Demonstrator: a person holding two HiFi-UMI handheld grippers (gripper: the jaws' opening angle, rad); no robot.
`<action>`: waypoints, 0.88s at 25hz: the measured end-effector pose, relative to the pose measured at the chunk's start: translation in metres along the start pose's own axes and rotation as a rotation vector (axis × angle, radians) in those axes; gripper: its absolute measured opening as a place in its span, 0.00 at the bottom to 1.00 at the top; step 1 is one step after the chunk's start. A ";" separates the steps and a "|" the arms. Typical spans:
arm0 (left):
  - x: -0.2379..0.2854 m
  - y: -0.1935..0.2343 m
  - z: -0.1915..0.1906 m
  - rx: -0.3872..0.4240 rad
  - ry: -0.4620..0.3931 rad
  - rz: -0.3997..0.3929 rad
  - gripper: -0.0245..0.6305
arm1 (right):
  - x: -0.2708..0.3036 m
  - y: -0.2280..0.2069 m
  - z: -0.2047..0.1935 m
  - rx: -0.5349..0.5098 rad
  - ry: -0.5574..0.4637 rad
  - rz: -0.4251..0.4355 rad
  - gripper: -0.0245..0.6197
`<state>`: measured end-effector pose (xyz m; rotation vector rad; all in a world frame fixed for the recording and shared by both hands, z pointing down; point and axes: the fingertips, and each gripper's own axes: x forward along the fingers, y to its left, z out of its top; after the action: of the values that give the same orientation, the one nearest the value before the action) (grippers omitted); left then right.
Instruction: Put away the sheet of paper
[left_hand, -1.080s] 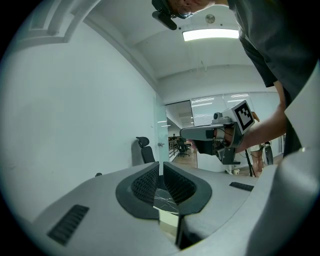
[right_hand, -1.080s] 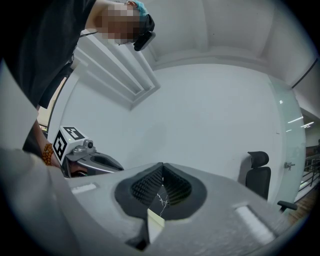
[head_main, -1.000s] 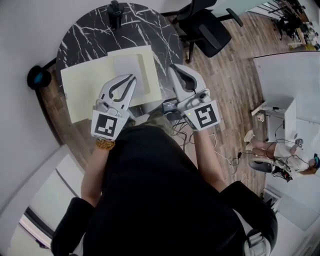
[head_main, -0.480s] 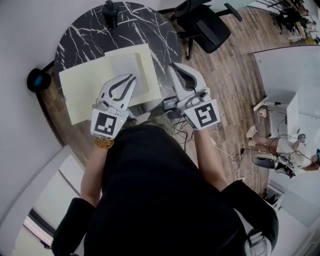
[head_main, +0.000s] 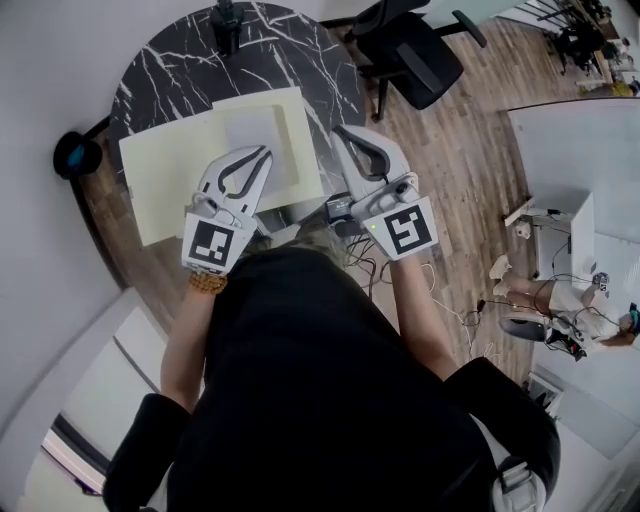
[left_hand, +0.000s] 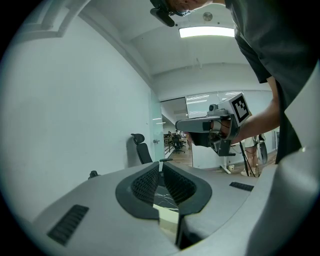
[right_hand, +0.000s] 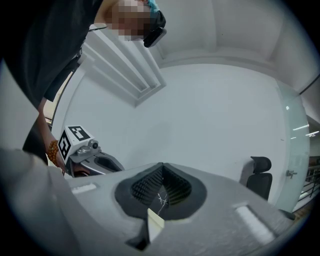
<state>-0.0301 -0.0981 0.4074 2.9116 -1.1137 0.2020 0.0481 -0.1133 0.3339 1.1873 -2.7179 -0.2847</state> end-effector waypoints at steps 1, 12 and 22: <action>0.000 0.000 -0.001 -0.001 0.001 0.001 0.09 | 0.001 0.002 0.001 0.007 -0.004 0.005 0.03; -0.005 0.003 -0.006 -0.008 0.021 0.008 0.09 | 0.002 0.005 0.005 0.026 -0.009 0.009 0.03; -0.001 -0.001 -0.017 0.000 0.056 -0.022 0.09 | -0.006 -0.002 0.002 0.078 -0.045 -0.024 0.03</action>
<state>-0.0320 -0.0954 0.4241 2.8971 -1.0733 0.2804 0.0524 -0.1099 0.3308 1.2491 -2.7786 -0.2131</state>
